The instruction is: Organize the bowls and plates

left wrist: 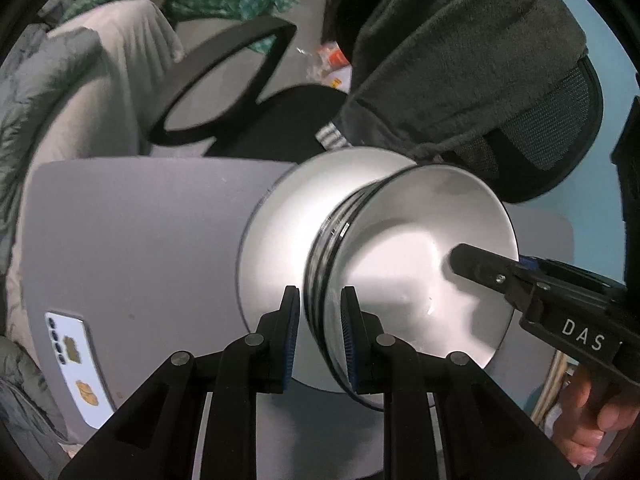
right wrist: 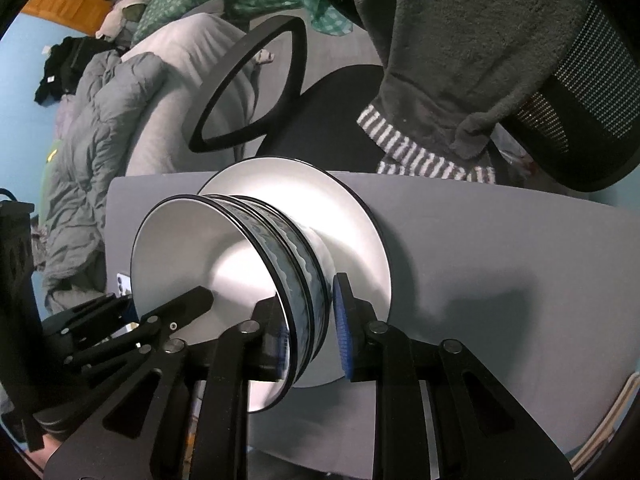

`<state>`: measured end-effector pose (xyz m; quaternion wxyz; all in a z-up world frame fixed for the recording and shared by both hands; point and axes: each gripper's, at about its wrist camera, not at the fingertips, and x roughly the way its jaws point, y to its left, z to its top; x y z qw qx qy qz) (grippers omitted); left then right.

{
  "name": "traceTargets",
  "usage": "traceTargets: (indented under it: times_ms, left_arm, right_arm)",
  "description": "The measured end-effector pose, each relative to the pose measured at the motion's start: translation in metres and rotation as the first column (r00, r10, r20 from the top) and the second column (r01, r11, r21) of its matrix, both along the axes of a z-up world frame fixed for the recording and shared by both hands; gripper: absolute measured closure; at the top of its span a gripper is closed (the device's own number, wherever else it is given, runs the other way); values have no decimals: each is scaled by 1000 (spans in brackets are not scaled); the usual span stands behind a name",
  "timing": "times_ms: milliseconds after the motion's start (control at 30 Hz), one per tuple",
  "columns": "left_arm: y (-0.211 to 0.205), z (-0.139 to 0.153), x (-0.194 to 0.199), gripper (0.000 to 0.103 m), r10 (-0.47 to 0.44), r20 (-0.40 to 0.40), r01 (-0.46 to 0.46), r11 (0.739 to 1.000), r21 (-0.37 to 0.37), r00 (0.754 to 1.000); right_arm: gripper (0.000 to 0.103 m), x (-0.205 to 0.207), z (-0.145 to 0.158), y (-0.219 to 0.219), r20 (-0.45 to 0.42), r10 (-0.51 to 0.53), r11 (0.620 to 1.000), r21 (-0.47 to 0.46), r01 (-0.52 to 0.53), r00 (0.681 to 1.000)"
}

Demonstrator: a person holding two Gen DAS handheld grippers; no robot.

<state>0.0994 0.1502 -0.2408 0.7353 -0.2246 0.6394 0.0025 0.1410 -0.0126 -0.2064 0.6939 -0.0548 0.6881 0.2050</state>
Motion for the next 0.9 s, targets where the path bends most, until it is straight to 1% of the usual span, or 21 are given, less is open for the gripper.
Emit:
traceTargets:
  times_ms: [67, 100, 133, 200, 233, 267, 300, 333, 433, 500, 633, 733, 767, 800, 900]
  left_arm:
    - [1, 6, -2, 74, 8, 17, -9, 1000, 16, 1000]
    - [2, 9, -2, 73, 14, 26, -14, 1000, 23, 1000]
    - [4, 14, -5, 72, 21, 42, -22, 999, 34, 999]
    - [6, 20, -5, 66, 30, 60, -33, 998, 48, 998]
    - [7, 27, -9, 64, 36, 75, -40, 998, 52, 997]
    - [8, 31, -10, 60, 41, 84, -45, 998, 53, 996]
    - [10, 37, -13, 53, 49, 99, -55, 997, 56, 994]
    - [11, 45, -18, 50, 59, 119, -66, 996, 57, 991]
    - [12, 68, -31, 49, 72, 181, -83, 995, 55, 981]
    - [10, 79, -36, 49, 67, 206, -80, 995, 57, 976]
    - [7, 110, -56, 48, 58, 285, -76, 996, 54, 957]
    - [4, 133, -71, 46, 46, 339, -69, 996, 56, 940]
    - [4, 139, -76, 43, 41, 356, -67, 996, 60, 934]
    - [5, 145, -80, 37, 39, 369, -69, 995, 67, 929]
    - [6, 164, -99, 37, 41, 422, -81, 994, 77, 906]
  right_arm:
    - [72, -1, 5, -1, 39, 13, 1000, -19, -12, 999]
    - [65, -1, 8, -1, 55, 19, 1000, -24, -17, 998]
    - [62, -1, 11, -2, 68, 22, 999, -27, -21, 997]
    - [58, -1, 19, -3, 98, 29, 999, -36, -25, 995]
    - [55, -2, 24, -3, 114, 34, 999, -44, -29, 993]
    - [52, -4, 31, -3, 137, 38, 998, -53, -31, 990]
    - [48, -5, 36, -4, 156, 41, 998, -58, -32, 987]
    - [46, -8, 43, -4, 177, 45, 998, -61, -34, 983]
    - [42, -16, 62, -5, 236, 60, 996, -79, -42, 970]
    - [41, -22, 75, -6, 275, 68, 995, -86, -46, 959]
    - [40, -41, 103, -7, 348, 80, 995, -91, -51, 934]
    - [38, -56, 124, -7, 399, 81, 995, -84, -51, 913]
    - [38, -61, 130, -8, 415, 78, 996, -79, -49, 907]
    - [38, -66, 135, -8, 425, 75, 996, -76, -47, 902]
    - [38, -78, 149, -8, 444, 69, 997, -62, -47, 893]
